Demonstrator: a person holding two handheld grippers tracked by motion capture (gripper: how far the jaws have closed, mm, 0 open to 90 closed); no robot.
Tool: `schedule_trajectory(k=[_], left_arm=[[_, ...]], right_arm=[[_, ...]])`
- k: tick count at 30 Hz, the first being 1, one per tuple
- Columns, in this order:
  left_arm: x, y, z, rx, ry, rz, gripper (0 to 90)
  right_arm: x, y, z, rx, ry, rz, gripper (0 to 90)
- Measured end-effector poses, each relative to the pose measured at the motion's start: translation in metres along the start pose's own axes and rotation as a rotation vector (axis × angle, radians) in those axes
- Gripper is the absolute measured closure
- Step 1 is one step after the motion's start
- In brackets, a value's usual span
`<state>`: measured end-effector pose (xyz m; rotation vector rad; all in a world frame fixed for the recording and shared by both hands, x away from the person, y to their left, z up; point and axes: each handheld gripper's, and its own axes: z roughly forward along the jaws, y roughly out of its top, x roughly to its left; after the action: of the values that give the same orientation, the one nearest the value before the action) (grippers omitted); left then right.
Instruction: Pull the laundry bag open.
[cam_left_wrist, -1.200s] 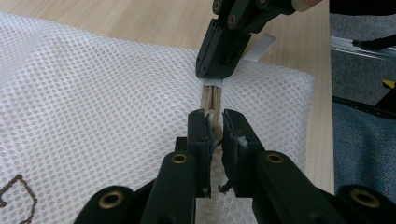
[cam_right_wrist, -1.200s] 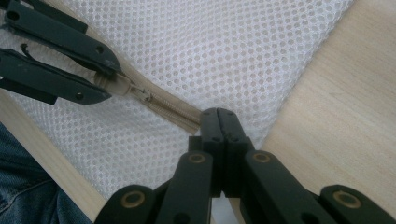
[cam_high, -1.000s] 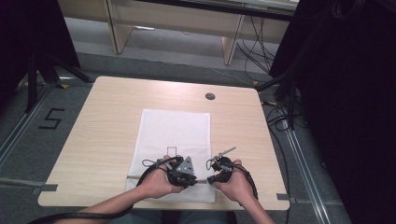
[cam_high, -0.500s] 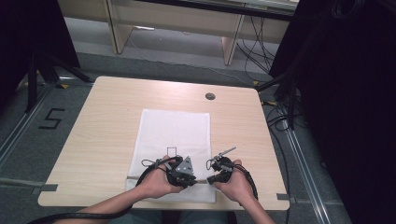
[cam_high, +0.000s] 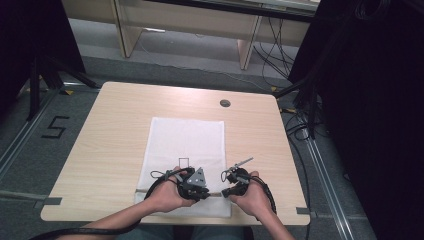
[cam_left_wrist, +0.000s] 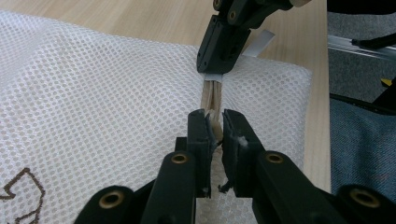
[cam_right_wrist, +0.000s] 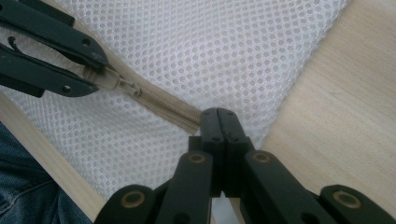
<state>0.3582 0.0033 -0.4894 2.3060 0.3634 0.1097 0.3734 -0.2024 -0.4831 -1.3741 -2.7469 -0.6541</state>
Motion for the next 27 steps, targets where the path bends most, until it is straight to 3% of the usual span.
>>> schedule_trajectory(k=[27], left_arm=[[0.001,-0.0027,-0.0046,-0.001,0.001,0.0,81.3]], right_arm=[[0.0027,-0.0002,-0.0011,0.013,-0.012,0.027,90.0]])
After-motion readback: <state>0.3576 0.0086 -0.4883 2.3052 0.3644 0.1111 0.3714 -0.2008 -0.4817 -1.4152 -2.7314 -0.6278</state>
